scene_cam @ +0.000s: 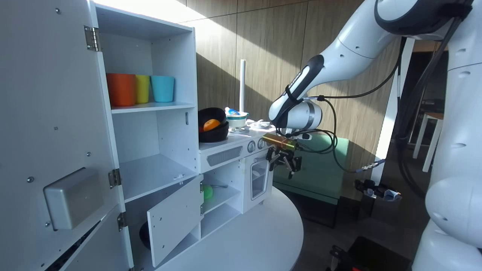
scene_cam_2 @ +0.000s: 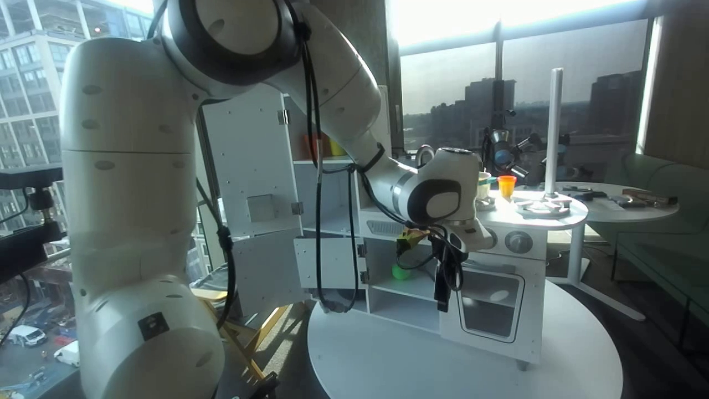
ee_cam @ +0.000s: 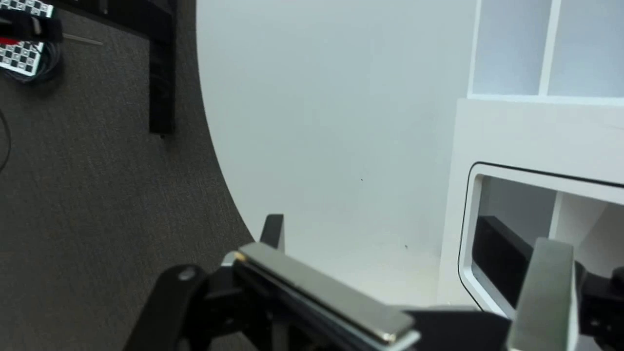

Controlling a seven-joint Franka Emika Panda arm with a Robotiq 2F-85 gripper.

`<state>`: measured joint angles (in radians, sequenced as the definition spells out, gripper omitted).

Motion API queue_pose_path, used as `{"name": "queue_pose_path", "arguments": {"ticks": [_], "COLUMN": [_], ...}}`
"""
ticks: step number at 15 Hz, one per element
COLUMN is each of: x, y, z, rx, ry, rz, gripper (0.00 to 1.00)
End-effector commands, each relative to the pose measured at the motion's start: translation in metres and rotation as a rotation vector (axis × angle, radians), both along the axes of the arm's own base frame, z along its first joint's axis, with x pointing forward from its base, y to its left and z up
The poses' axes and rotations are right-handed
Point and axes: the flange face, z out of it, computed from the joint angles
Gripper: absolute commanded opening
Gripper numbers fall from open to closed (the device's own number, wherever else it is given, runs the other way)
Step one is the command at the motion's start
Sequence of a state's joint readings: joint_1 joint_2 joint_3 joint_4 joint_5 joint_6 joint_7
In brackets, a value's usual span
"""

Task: Close the bottom far right cabinet door, close the bottom left cabinet door under the sink, close the bottom refrigerator door fully, close the top refrigerator door fully

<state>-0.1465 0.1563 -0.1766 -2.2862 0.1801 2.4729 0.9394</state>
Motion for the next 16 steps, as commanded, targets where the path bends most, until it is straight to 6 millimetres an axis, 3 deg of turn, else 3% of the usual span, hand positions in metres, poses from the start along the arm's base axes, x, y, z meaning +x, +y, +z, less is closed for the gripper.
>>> {"name": "queue_pose_path", "arguments": {"ticks": [1, 5, 10, 16], "x": [-0.006, 0.004, 0.004, -0.012], "y": [0.047, 0.114, 0.203, 0.272], "z": [0.026, 0.048, 0.059, 0.072], "rx": [-0.01, -0.002, -0.006, -0.009], "ry": [0.051, 0.074, 0.091, 0.053], "rz": [0.131, 0.272, 0.45, 0.618], "gripper": [1.0, 1.0, 1.0, 1.0]}}
